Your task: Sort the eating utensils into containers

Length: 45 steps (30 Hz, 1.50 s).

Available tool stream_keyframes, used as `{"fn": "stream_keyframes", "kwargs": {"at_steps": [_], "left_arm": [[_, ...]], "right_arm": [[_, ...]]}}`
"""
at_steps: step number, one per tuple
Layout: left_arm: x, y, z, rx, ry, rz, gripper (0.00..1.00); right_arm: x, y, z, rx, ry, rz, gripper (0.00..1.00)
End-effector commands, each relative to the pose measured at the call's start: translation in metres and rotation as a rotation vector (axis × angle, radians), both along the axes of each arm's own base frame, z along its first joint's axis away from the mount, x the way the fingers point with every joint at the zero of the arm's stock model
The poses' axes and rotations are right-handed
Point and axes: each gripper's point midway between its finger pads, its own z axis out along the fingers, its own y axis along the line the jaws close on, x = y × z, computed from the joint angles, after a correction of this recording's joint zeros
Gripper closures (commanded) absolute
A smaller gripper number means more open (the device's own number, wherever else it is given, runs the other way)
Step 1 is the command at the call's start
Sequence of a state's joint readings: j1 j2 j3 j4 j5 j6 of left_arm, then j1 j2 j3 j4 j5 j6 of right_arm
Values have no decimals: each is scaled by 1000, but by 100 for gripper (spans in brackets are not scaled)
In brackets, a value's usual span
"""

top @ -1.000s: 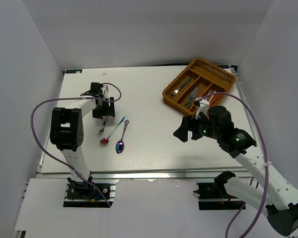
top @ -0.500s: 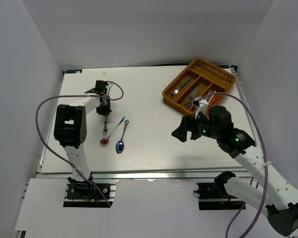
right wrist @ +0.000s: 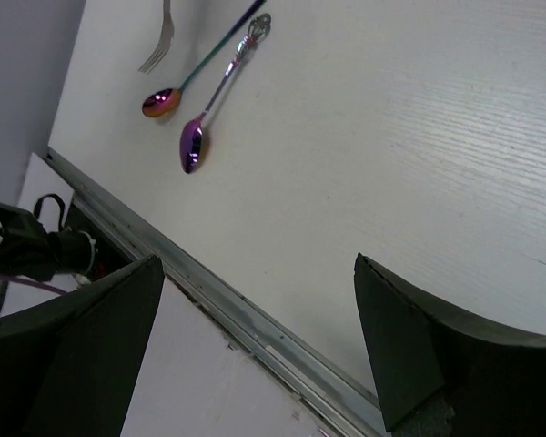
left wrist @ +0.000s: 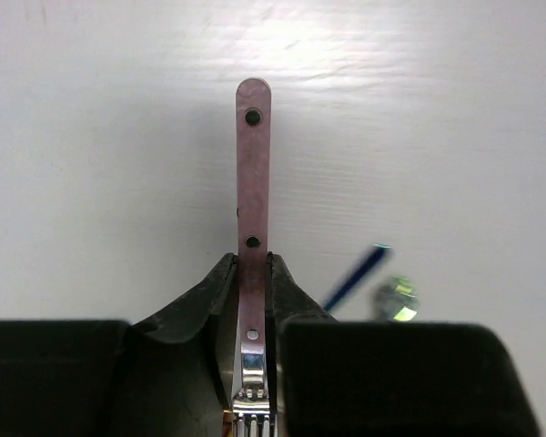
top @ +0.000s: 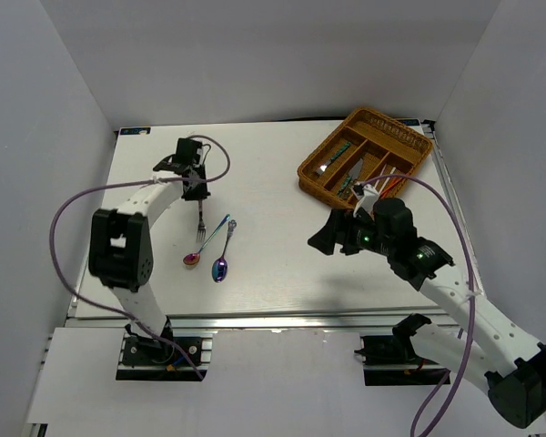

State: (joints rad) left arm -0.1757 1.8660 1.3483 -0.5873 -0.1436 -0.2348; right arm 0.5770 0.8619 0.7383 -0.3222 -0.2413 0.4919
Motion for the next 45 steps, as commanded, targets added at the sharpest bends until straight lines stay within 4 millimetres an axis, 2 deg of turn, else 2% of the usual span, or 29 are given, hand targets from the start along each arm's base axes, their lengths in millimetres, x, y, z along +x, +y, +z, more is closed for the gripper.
{"fn": "stream_keyframes", "kwargs": {"at_steps": [1,2,3,4,5,6,7,8,9,11,12,13,14,15,16,19,20,24,29,32,38,40,41,45], "left_arm": [[6,-46,95,-153,-279,-44,100],[0,-58,113,-208,-321,-71,100],[-3,-76,121,-261,-354,-115,100],[-16,-96,118,-348,-326,-167,100],[-24,-109,128,-402,-347,-198,100],[-29,-131,137,-458,-375,-247,100],[-44,-148,134,-535,-345,-281,100],[-51,-162,140,-573,-354,-314,100],[-60,-181,158,-622,-401,-372,100],[-84,-207,167,-719,-396,-438,100],[-89,-215,190,-769,-464,-475,100],[-99,-223,197,-828,-459,-501,100],[-111,-230,197,-859,-450,-535,100],[-116,-235,216,-905,-514,-581,100],[-128,-242,222,-969,-521,-637,100],[-149,-248,235,-1088,-519,-692,100],[-159,-252,238,-1121,-505,-734,100],[-174,-258,240,-1176,-507,-792,100],[-197,-261,251,-1247,-514,-887,100],[-210,-261,257,-1269,-528,-929,100],[-216,-264,255,-1266,-515,-960,100],[-217,-265,254,-1266,-510,-965,100],[-217,-265,253,-1266,-507,-966,100],[-219,-266,248,-1266,-492,-975,100]], "right_arm": [[20,19,27,147,-30,-43,11],[22,23,29,181,-4,-49,11],[25,28,27,197,12,-44,11],[31,37,43,258,-36,-25,11],[27,44,48,298,-40,23,11],[29,51,51,328,-45,52,11],[31,59,73,391,-130,101,11],[26,64,79,417,-146,153,11],[29,68,83,428,-158,162,11],[37,71,89,428,-190,162,11],[41,71,97,426,-210,154,11],[45,70,97,417,-213,138,11],[48,70,96,408,-214,130,11],[50,69,96,407,-216,127,11],[49,70,98,409,-230,139,11],[48,70,98,393,-265,176,11],[41,72,100,401,-273,227,11],[23,76,120,443,-361,361,12],[22,72,135,444,-409,404,12],[26,71,134,443,-401,414,14],[22,75,139,490,-394,490,17],[20,77,150,509,-418,513,30],[19,79,150,513,-412,532,42],[12,78,161,540,-469,577,61]]}}
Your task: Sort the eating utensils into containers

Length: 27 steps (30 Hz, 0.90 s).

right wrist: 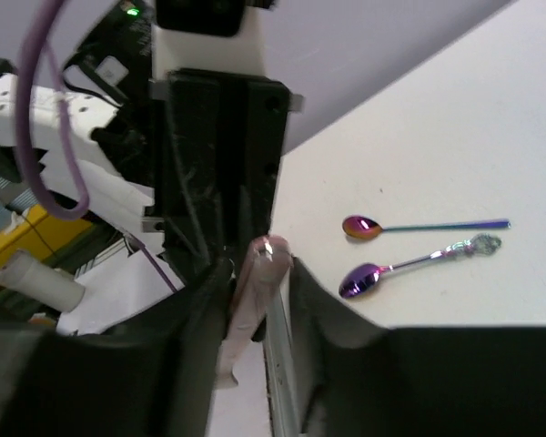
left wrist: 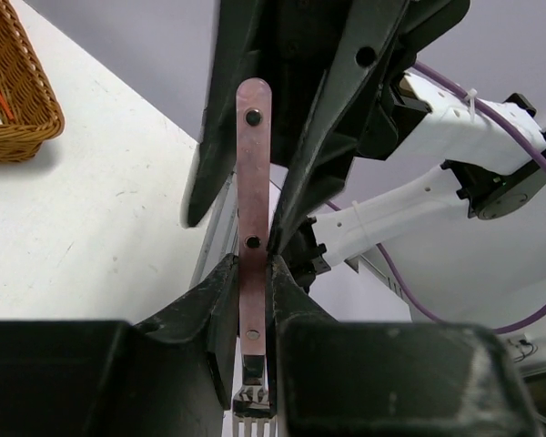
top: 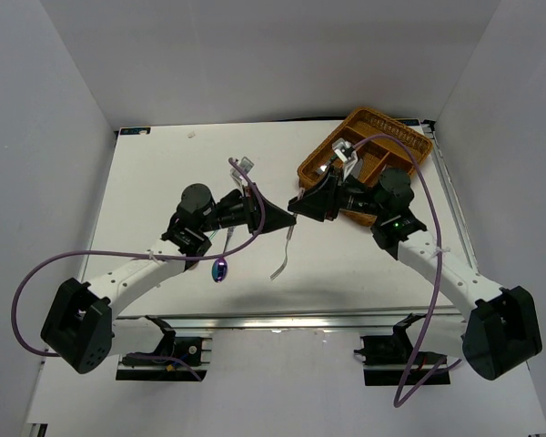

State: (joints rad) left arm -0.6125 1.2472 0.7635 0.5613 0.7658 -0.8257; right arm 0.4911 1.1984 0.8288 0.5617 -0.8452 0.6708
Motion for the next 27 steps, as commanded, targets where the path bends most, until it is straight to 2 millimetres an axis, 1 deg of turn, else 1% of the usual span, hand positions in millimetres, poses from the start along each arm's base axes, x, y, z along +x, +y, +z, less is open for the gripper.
{"fn": "stream_keyframes", "kwargs": {"at_steps": [1,2,4,5,6,7,8,9,10,11,12,13,14,15,16,17,18,19,20,21,22,23,24,25,26,27], "left_arm": [[-10,0,9,-20,-49,-38,100],[-9,0,7,-12,-48,-35,100],[0,-2,3,18,-50,-5,100],[5,-3,-1,38,-44,11,92],[13,-3,-8,75,-15,50,81],[22,-3,-1,88,-50,84,65],[30,-2,-16,158,1,119,48],[46,2,-21,209,-17,200,26],[57,4,-9,225,-33,249,4],[62,12,-26,322,24,296,2],[71,21,-35,400,19,355,2],[100,42,-24,458,6,548,2],[102,65,-45,586,66,635,2],[110,87,-45,653,68,751,2],[124,124,-43,735,61,955,2],[119,146,-47,816,77,1023,2],[116,162,-41,837,57,1077,2],[113,172,-41,863,40,1110,2],[107,176,-52,895,28,1091,2],[103,179,-57,919,4,1069,2],[97,182,-56,912,-9,1059,2],[91,185,-73,943,-6,1037,2],[87,188,-79,959,-18,1026,2],[83,192,-80,953,-27,1035,2],[78,199,-95,986,-20,1041,2],[76,203,-100,1000,-24,1046,2]], "right_arm": [[-15,-1,43,91,-163,73,66],[-18,-2,44,97,-161,88,72],[-18,-2,43,100,-160,92,96],[-15,-1,42,98,-147,79,100],[-11,-2,40,96,-137,64,100],[-3,-3,34,80,-102,37,100],[8,-3,33,72,-81,-1,100],[25,-10,29,53,-57,-62,100],[40,-13,26,38,-21,-120,100],[70,-21,17,0,72,-250,100],[95,-36,10,-28,123,-357,100],[131,-52,-8,-67,202,-529,100],[147,-68,-36,-142,328,-631,100],[171,-88,-29,-135,363,-735,100],[195,-103,-53,-169,421,-822,100],[208,-112,-65,-191,453,-869,100],[230,-127,-52,-179,447,-934,100],[254,-136,-81,-234,492,-986,100],[264,-141,-92,-268,530,-1006,100],[287,-149,-69,-233,492,-1026,100],[305,-150,-97,-281,523,-1023,100],[316,-153,-101,-301,522,-1038,100],[332,-158,-77,-303,491,-1064,100],[348,-164,-103,-361,512,-1100,100],[356,-164,-105,-378,505,-1096,100],[363,-169,-107,-385,524,-1093,100]]}}
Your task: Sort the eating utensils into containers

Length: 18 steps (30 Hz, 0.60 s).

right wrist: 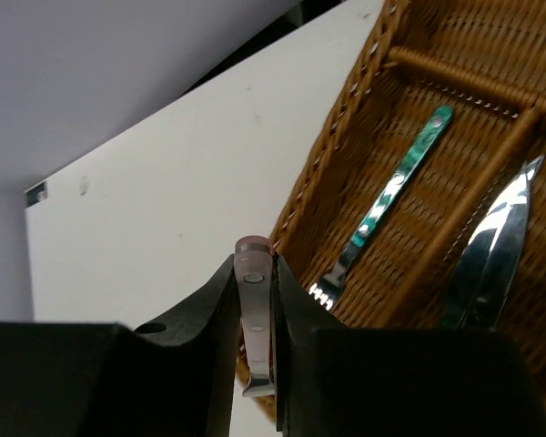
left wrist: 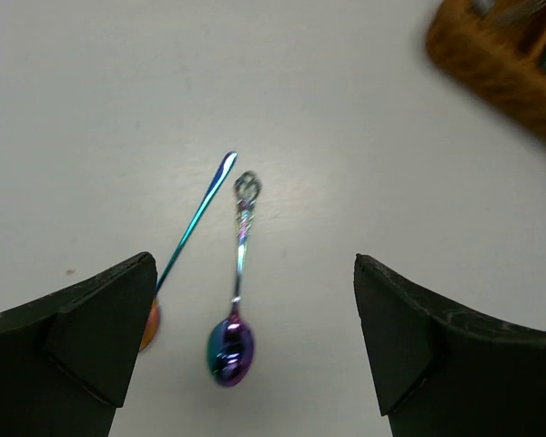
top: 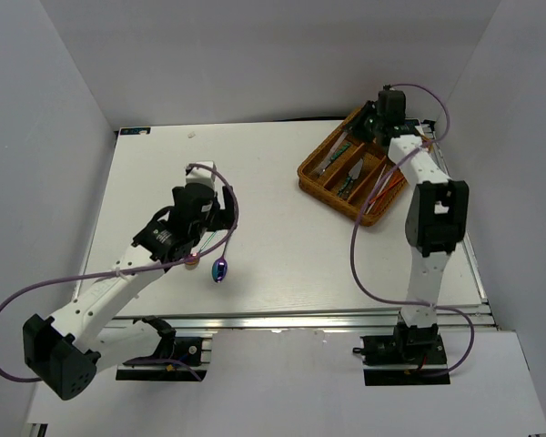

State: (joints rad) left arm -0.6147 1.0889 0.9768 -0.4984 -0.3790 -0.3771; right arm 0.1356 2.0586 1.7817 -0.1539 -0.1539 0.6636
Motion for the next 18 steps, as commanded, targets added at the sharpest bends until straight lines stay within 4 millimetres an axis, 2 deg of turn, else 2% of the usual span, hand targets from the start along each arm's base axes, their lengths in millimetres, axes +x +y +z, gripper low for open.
{"fn": "stream_keyframes", "kwargs": {"at_steps": [1,6,12,15,16,17,18], "left_arm": [[-13,31,-23,130,13,47,2],[-11,34,-33,161,32,63,2],[-10,41,-40,201,54,102,2],[-10,45,-37,206,44,122,2],[-11,45,-37,202,41,120,2],[-11,44,-36,195,37,116,2],[-12,45,-34,187,30,114,2]], "right_arm": [[24,-13,14,-55,10,-21,100],[42,-20,1,-8,21,-42,100],[45,-17,-41,-7,99,-26,100],[44,-15,-44,-1,105,-18,70],[45,-12,-42,8,99,-1,47],[43,-12,-44,6,118,3,39],[49,-11,-34,3,96,4,31]]}}
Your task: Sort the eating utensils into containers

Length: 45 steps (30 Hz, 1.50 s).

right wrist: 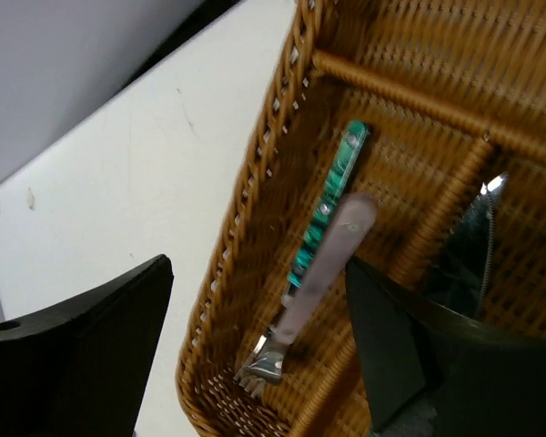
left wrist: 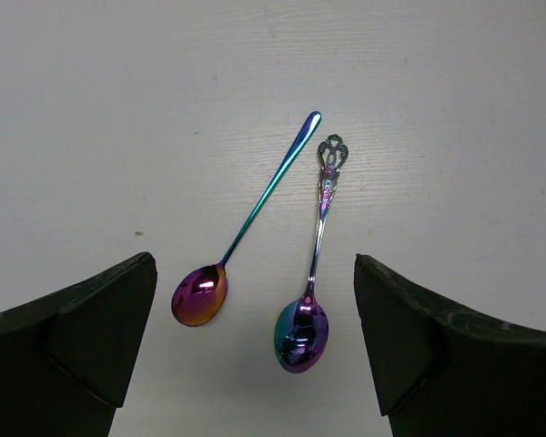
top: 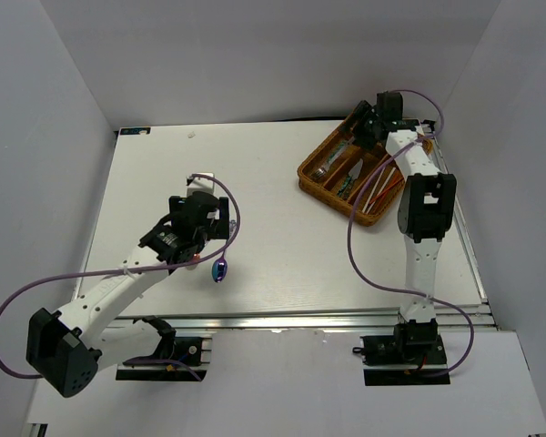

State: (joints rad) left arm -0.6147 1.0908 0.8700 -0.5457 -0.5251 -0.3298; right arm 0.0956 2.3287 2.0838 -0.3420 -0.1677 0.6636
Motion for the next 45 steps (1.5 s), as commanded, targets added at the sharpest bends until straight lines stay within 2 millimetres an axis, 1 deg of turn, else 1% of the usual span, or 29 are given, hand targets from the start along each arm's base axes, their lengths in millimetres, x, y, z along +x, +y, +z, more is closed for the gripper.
{"fn": "stream_keyframes", "kwargs": {"at_steps": [1,2,5,6,8,10,13,16,17,18,19,20,21,22,23,24,25,27,28,29,31,32,33,34,35,37,38,43,45], "left_arm": [[0,4,15,-16,-50,17,2],[-1,5,16,-17,-53,18,2],[-1,8,19,-22,-66,35,2],[-2,8,19,-27,-66,36,2],[-1,8,21,-34,-73,47,2],[0,10,22,-32,-77,60,2],[1,17,26,-24,-94,106,2],[1,42,40,5,-153,238,2],[-1,50,47,-10,-183,289,2],[-3,68,55,17,-218,374,2],[-5,77,60,18,-239,417,2],[-7,86,64,3,-263,470,2],[-15,105,73,18,-302,548,2],[-18,112,78,14,-322,580,2],[-21,119,82,-2,-345,615,2],[-28,127,91,-19,-378,646,2],[-33,134,95,-24,-400,670,2],[-39,140,103,-55,-439,687,2],[-45,144,110,-85,-473,694,2],[-48,146,107,-77,-475,688,2],[-52,147,112,-106,-502,677,2],[-53,148,114,-115,-508,679,2],[-55,149,114,-114,-504,682,2],[-56,150,115,-115,-507,689,2],[-58,152,116,-116,-513,700,2],[-58,152,117,-117,-515,702,2],[-58,152,116,-117,-513,697,2],[-57,149,116,-120,-506,680,2],[-57,149,117,-125,-508,676,2]], "right_arm": [[12,5,31,2,-65,32,16],[13,4,39,-6,-68,28,11],[10,-4,53,-51,-85,6,11],[6,-8,67,-60,-102,-3,11],[-1,-12,74,-97,-111,-12,11],[-7,-21,92,-154,-127,-48,11],[-24,-17,109,-217,-132,-9,11],[-55,5,120,-390,-144,24,11],[-78,41,97,-439,-113,105,11],[-96,49,113,-500,-156,108,11],[-117,94,115,-508,-209,179,11],[-142,108,82,-539,-162,231,11],[-161,124,94,-499,-201,246,11],[-178,143,90,-473,-212,275,11],[-208,173,80,-445,-230,332,11],[-220,185,77,-432,-240,329,11],[-247,215,74,-394,-246,362,11],[-263,236,64,-399,-255,336,11],[-283,259,61,-382,-256,350,11],[-287,270,39,-421,-228,349,10],[-298,293,39,-434,-209,318,10],[-299,300,10,-495,-168,309,11],[-298,306,16,-514,-163,285,11],[-305,317,10,-518,-151,295,11],[-308,326,-13,-536,-115,300,11],[-316,344,-15,-524,-120,318,11],[-319,350,-28,-531,-110,327,11],[-328,351,-56,-514,-50,316,13],[-336,355,-76,-488,-19,356,16]]}}
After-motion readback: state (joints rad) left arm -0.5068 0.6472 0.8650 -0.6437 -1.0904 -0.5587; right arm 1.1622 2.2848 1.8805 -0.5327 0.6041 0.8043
